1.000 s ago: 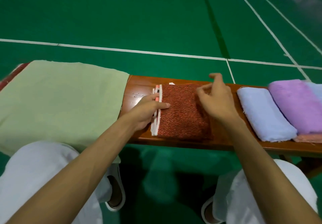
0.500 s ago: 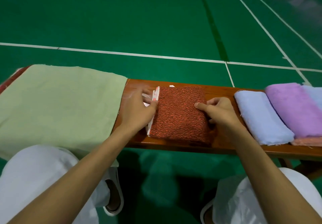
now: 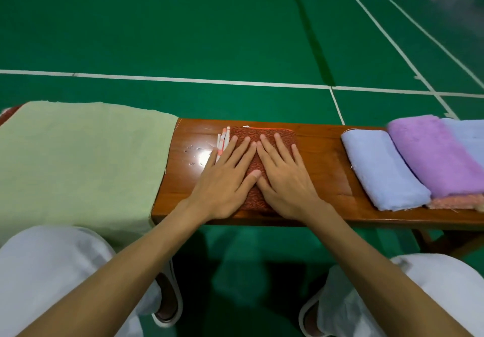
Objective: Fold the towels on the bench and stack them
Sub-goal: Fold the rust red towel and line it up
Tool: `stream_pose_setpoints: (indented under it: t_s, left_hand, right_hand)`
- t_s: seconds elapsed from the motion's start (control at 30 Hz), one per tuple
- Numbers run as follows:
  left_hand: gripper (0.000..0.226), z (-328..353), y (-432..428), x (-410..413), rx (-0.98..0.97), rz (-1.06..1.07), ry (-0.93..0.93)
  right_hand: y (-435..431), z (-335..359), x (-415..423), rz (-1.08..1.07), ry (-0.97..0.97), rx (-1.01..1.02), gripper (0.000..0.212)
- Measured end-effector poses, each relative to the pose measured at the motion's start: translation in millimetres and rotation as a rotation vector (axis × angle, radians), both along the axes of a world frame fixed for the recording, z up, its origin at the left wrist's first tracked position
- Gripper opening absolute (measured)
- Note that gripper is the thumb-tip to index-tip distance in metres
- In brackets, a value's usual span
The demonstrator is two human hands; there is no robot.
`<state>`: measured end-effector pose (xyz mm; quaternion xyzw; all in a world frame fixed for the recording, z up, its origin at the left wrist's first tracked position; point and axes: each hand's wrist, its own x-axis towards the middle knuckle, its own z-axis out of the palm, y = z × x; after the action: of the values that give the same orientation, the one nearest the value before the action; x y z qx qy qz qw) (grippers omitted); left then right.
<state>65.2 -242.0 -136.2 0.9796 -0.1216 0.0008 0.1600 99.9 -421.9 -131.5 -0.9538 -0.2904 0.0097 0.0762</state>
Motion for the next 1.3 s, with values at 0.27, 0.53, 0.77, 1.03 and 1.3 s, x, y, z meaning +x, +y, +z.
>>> stream_pose_setpoints:
  t_s: [0.27, 0.53, 0.77, 1.03, 1.3]
  left_hand:
    - [0.073, -1, 0, 3, -0.041, 0.019, 0.053]
    - [0.073, -6, -1, 4, -0.066, 0.024, 0.028]
    - [0.068, 0, 12, -21, -0.201, -0.086, -0.212]
    - [0.089, -4, 40, -51, -0.005, -0.203, -0.200]
    - [0.076, -8, 45, -55, -0.185, -0.185, -0.226]
  right_hand:
    - [-18, -8, 16, -0.152, 0.098, 0.095, 0.071]
    - [-20, -10, 15, -0.191, 0.109, 0.184, 0.074]
    - [-45, 3, -8, -0.024, 0.006, 0.454, 0.071]
    - [-66, -16, -47, 0.166, -0.104, 0.171, 0.097]
    - [-76, -1, -46, 0.133, -0.019, 0.390, 0.079]
